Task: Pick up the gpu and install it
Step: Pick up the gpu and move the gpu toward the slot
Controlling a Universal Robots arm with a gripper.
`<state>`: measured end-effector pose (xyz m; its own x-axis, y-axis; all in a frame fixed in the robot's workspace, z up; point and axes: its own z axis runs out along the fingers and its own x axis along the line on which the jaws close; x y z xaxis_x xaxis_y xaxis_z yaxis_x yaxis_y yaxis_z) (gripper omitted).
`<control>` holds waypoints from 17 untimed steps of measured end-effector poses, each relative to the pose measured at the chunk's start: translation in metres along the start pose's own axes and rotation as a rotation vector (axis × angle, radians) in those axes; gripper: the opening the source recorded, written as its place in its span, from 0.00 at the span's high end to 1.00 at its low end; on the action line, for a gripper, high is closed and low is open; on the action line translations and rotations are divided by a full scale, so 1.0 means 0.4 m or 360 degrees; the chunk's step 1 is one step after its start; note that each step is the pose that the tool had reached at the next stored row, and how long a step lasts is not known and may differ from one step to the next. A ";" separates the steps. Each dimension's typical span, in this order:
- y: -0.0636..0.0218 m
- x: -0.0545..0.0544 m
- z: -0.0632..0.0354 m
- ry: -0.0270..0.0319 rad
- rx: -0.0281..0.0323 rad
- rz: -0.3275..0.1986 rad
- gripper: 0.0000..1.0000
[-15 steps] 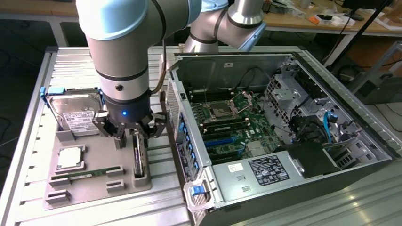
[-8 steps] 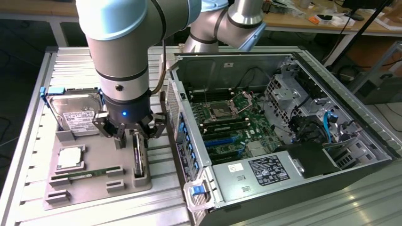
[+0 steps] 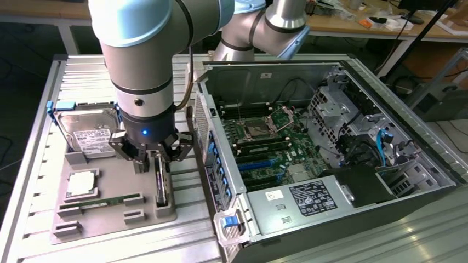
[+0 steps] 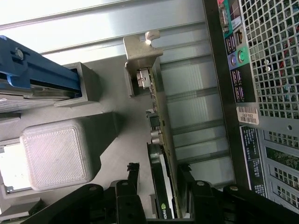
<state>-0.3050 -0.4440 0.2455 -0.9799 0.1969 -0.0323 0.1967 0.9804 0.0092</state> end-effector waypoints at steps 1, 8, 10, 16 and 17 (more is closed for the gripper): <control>0.000 0.000 0.000 0.00000 0.00001 0.0000 0.55; 0.000 0.000 0.000 0.00000 0.00001 0.0000 0.71; 0.000 0.000 0.000 0.00000 0.00001 0.0000 0.71; 0.000 0.000 0.000 0.00000 0.00001 0.0000 0.71; 0.000 0.000 0.000 0.00000 0.00001 0.0000 0.71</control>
<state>-0.3050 -0.4440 0.2455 -0.9799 0.1968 -0.0323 0.1966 0.9804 0.0092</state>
